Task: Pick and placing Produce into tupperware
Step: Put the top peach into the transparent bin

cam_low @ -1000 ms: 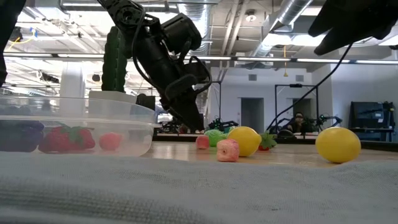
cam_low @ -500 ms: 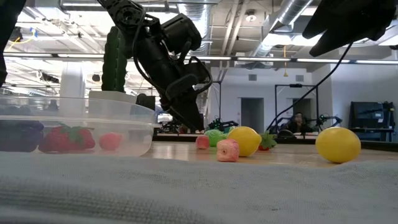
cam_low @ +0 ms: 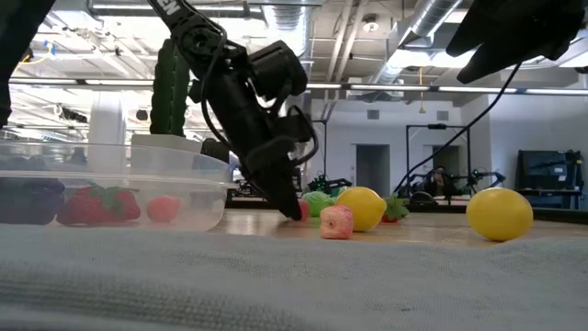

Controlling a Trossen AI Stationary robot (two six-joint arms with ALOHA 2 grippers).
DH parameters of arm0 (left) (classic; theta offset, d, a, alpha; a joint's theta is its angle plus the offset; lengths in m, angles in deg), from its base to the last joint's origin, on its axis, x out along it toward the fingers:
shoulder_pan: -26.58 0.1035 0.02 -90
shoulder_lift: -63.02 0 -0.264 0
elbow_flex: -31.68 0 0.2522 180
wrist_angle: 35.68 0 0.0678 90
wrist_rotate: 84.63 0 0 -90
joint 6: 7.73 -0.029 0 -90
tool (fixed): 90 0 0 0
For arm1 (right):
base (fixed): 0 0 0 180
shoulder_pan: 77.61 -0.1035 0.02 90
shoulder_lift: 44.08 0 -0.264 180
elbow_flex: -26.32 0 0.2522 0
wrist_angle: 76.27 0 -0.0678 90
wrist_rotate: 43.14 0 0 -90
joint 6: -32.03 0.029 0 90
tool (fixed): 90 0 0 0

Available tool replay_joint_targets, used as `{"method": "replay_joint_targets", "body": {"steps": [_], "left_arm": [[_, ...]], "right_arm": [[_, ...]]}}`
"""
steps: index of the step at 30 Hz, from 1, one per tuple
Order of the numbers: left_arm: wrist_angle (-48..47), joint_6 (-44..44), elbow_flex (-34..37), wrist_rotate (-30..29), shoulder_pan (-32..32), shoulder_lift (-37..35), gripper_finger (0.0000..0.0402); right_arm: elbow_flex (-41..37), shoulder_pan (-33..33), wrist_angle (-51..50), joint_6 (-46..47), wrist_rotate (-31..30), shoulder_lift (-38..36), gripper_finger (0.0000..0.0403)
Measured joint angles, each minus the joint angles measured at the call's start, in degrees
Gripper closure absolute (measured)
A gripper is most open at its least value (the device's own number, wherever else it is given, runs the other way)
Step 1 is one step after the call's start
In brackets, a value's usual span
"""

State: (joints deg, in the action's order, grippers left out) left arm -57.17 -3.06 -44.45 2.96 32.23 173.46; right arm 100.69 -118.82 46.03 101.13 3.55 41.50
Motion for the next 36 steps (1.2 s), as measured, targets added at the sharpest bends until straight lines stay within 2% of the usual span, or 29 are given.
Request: {"method": "replay_joint_targets", "body": {"steps": [19, 36], "left_arm": [[4.2, -1.8, -0.3, 0.6, 1.2, 0.4, 0.0136], [4.2, -3.0, -0.3, 1.0, 1.2, 0.4, 0.028]], "right_arm": [[0.0, -1.0, -1.5, 1.4, -0.1, 0.0, 0.0132], [0.0, 0.1, -1.4, 1.4, -0.2, 0.0, 0.0132]]}}
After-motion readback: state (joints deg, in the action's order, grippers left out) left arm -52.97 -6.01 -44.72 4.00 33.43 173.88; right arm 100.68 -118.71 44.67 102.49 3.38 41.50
